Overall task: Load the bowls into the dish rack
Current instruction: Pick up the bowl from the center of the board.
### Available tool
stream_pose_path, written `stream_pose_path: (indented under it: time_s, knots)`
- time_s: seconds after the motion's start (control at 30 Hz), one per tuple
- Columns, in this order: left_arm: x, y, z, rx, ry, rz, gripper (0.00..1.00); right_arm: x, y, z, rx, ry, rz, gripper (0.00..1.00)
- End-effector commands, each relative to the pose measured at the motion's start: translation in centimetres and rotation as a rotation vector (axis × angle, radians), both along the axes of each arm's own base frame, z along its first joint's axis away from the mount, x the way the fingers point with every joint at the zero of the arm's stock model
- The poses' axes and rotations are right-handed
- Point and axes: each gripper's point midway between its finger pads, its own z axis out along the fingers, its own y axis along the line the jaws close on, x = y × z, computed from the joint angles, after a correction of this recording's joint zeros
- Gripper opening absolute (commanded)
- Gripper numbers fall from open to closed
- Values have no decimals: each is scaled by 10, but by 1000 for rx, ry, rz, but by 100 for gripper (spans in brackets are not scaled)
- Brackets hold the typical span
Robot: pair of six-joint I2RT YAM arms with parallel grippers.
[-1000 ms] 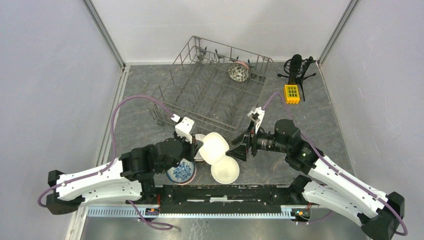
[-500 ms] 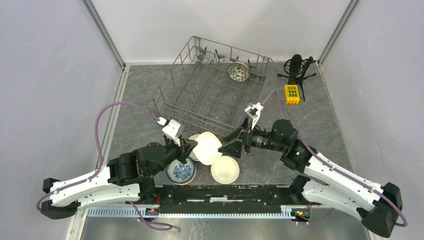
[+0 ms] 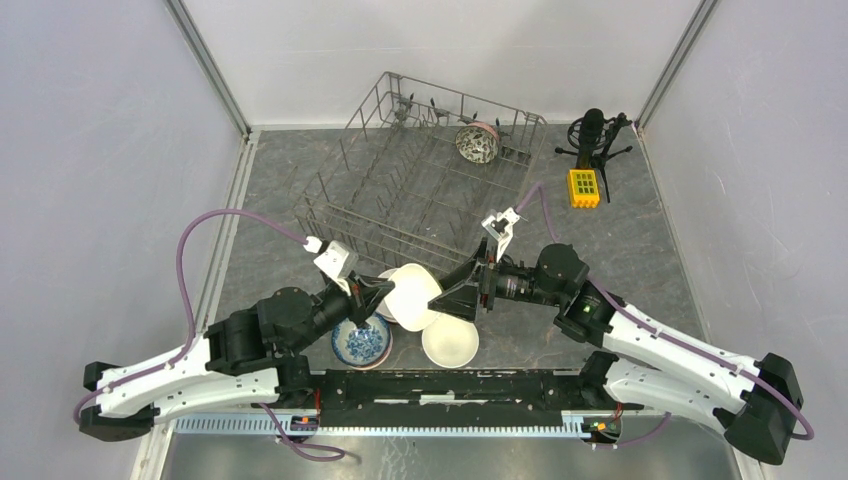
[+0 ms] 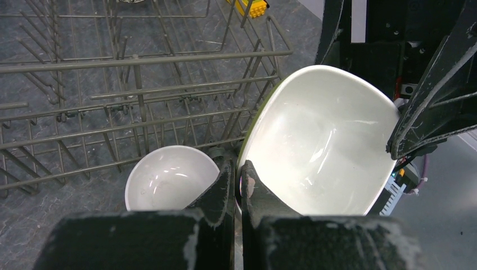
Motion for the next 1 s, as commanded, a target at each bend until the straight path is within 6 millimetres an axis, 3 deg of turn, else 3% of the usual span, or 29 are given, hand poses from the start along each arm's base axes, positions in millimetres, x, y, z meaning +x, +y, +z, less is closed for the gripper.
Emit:
stream_pose_path:
  time_s: [0.0,0.4,0.63,0.97]
  knots:
    - [1,-5,18,-38,-71,-30,2,-1,2,15,67,-24,-4,80]
    - [2,-8,15,-18,-68,-28,2,-5,3,21,92,-32,9,65]
    - [2,-11,14,9,-74,-42,2,-3,6,22,86,-23,11,77]
    - [4,-5,18,115,-82,-41,2,-6,7,15,40,-25,28,73]
